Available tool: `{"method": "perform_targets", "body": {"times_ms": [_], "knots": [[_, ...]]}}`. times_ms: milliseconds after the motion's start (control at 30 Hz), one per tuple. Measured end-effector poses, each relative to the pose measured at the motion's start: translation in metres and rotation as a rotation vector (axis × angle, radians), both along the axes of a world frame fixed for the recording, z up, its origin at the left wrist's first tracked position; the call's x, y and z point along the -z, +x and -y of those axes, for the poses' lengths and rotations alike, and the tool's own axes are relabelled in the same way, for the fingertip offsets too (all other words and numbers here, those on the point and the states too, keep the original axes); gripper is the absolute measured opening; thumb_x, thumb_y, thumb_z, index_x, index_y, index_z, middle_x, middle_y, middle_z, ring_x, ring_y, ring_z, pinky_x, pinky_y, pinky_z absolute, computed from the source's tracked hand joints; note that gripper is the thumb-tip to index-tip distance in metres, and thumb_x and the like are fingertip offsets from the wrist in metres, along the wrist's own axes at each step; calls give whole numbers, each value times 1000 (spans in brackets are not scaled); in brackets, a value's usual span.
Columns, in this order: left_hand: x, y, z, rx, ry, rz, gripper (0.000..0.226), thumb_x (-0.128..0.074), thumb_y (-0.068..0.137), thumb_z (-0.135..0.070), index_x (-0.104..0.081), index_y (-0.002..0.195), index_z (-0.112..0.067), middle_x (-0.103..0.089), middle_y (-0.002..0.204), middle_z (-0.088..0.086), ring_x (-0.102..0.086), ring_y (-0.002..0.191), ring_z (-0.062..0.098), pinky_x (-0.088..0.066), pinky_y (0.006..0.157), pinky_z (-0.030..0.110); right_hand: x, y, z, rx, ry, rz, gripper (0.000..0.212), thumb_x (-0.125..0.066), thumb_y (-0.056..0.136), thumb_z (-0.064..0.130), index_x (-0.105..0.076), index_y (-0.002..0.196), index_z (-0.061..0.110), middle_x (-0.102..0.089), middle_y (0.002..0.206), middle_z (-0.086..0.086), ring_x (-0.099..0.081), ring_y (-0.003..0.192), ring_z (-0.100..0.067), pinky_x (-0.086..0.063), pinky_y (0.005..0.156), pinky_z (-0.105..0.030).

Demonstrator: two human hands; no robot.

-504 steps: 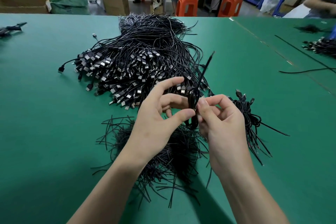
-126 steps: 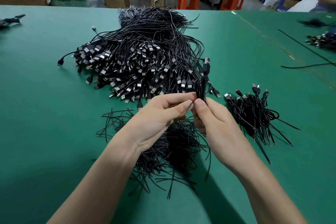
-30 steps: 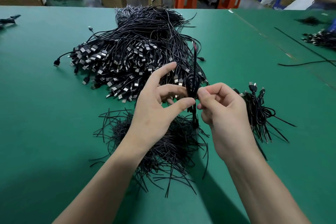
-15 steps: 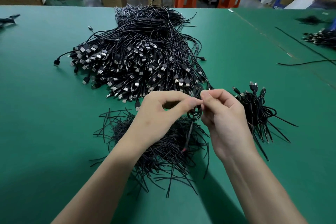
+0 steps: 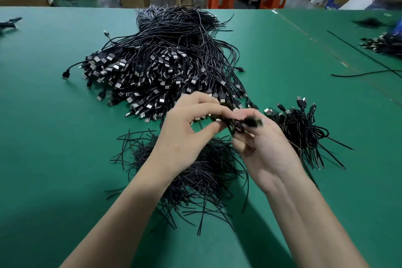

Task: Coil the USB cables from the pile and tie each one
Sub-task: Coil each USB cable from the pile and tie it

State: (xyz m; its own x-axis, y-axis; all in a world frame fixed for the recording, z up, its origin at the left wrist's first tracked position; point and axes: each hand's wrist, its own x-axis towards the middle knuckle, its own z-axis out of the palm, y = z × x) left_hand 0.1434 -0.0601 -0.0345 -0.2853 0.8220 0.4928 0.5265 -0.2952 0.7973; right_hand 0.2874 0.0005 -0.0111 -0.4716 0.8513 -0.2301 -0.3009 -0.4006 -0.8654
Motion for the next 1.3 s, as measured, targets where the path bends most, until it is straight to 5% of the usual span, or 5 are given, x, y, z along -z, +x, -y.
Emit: {"method": "perform_targets", "body": {"times_ms": [300, 500, 833, 1133, 1300], "knots": [[-2, -3, 2, 95, -127, 212, 21, -61, 100, -34, -82, 98, -32, -78, 85, 3, -72, 82, 30, -58, 81, 47, 3, -1, 0, 25, 174, 128, 27, -63, 97, 6, -63, 73, 20, -59, 65, 5, -50, 56, -3, -36, 49, -16], [5, 5, -4, 67, -99, 380, 39, -85, 84, -16, -67, 115, -31, -75, 92, -9, -59, 69, 0, -43, 64, 25, 2, -3, 0, 77, 166, 89, 25, -63, 97, 7, -61, 74, 18, -53, 58, 6, -41, 54, -8, -32, 46, -17], [10, -3, -3, -99, 288, -538, 34, -76, 93, -5, -80, 114, -32, -65, 96, -4, -58, 93, 21, -46, 82, 37, 7, 1, -4, -29, -229, 27, 17, -70, 70, 8, -63, 84, 12, -46, 67, -2, -31, 57, -9, -29, 41, -13], [23, 4, -6, 5, 126, -405, 37, -68, 95, 1, -77, 123, -20, -71, 112, -5, -65, 109, 13, -54, 92, 39, 11, 18, -19, -87, 110, 180, 31, -70, 82, 40, -70, 105, 18, -73, 91, 0, -69, 78, -12, -55, 58, -25], [21, -8, -12, -119, 5, -416, 29, -63, 99, -14, -75, 122, -27, -74, 114, -14, -65, 109, 2, -54, 99, 31, 12, 35, -51, 55, 483, 545, 3, -71, 94, 13, -72, 95, 15, -74, 82, 2, -73, 75, -17, -58, 61, -29]]}}
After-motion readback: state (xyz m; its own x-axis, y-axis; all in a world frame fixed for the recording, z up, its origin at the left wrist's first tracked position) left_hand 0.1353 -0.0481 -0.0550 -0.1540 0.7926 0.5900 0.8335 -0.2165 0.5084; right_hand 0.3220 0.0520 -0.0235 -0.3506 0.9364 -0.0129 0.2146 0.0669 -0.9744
